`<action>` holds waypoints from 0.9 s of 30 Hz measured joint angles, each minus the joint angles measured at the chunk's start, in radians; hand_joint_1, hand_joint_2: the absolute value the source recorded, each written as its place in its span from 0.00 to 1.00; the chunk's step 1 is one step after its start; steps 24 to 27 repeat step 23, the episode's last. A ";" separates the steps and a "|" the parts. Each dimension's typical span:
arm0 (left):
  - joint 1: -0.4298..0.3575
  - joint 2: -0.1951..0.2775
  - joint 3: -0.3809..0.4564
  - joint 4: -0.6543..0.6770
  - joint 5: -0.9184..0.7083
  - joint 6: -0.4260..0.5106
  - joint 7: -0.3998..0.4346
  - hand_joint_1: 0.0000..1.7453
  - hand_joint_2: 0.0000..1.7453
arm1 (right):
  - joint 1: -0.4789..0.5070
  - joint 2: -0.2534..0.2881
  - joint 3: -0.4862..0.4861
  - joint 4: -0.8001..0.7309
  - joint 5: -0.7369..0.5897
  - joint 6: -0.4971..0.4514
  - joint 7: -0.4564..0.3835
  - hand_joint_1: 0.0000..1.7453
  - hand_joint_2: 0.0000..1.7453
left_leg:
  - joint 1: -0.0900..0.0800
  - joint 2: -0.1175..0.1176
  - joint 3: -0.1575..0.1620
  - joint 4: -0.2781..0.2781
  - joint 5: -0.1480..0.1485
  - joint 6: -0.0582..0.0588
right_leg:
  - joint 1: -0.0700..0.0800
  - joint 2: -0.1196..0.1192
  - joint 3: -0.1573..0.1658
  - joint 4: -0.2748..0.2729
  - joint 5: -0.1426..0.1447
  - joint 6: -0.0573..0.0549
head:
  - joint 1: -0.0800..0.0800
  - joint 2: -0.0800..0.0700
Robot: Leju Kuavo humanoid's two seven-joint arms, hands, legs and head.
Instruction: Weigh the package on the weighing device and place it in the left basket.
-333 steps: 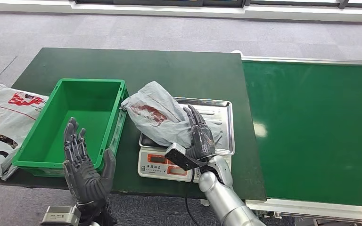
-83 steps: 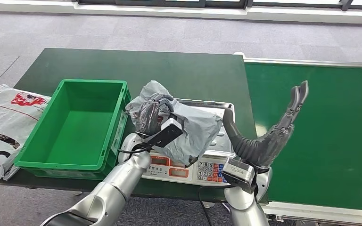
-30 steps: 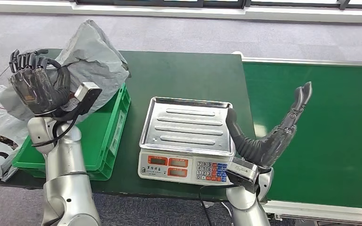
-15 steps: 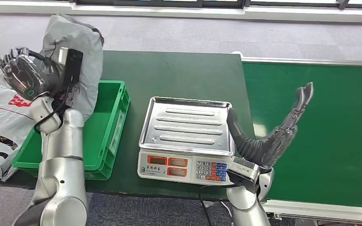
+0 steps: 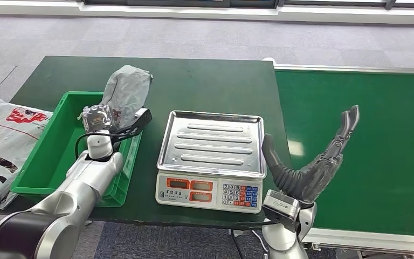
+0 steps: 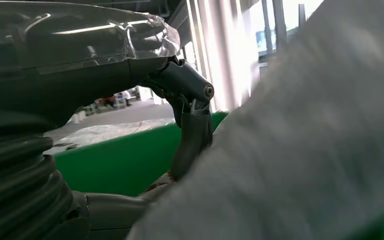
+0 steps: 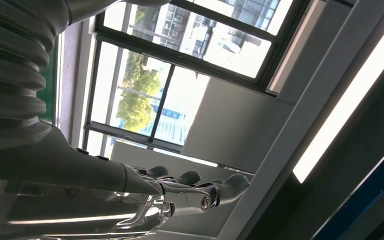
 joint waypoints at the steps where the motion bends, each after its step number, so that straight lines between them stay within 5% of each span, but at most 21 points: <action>1: 0.004 0.004 -0.001 0.012 0.000 -0.011 0.010 1.00 1.00 | 0.005 -0.001 0.000 -0.002 0.000 0.000 0.000 0.00 1.00 | 0.000 0.000 0.000 0.000 0.000 0.000 | 0.000 0.000 0.000 0.000 0.000 0.000 | 0.000 0.000; 6: 0.030 0.022 -0.001 0.044 -0.001 -0.016 0.064 0.95 1.00 | 0.023 -0.004 0.000 -0.008 -0.004 0.000 0.000 0.00 1.00 | 0.000 0.000 0.000 0.000 0.000 0.000 | 0.000 0.000 0.000 0.000 0.000 0.000 | 0.000 0.000; 10: 0.045 0.037 -0.001 0.053 0.000 0.080 0.096 0.00 1.00 | 0.026 -0.005 0.000 -0.008 -0.009 0.000 0.000 0.00 1.00 | 0.000 0.000 0.000 0.000 0.000 0.000 | 0.000 0.000 0.000 0.000 0.000 0.000 | 0.000 0.000; 15: 0.065 0.053 0.022 0.004 0.008 0.283 0.043 0.00 1.00 | 0.026 -0.005 0.000 -0.007 -0.007 0.000 0.000 0.00 1.00 | 0.000 -0.001 0.000 0.000 0.000 0.000 | 0.000 -0.001 0.000 0.000 0.000 0.000 | 0.000 0.000; 22: 0.131 -0.002 0.261 -0.331 0.020 0.295 -0.334 0.00 1.00 | 0.025 -0.005 -0.001 0.002 -0.006 0.000 0.000 0.00 1.00 | 0.001 -0.001 -0.002 0.000 0.000 0.000 | 0.000 -0.002 -0.001 0.000 0.000 0.000 | 0.000 0.000; 27: 0.133 -0.009 0.278 -0.351 0.022 0.295 -0.348 0.00 1.00 | 0.024 -0.005 -0.001 0.003 -0.006 0.000 0.000 0.00 1.00 | 0.001 -0.001 -0.002 0.000 0.000 0.000 | 0.000 -0.002 -0.001 0.000 0.000 0.000 | 0.000 0.000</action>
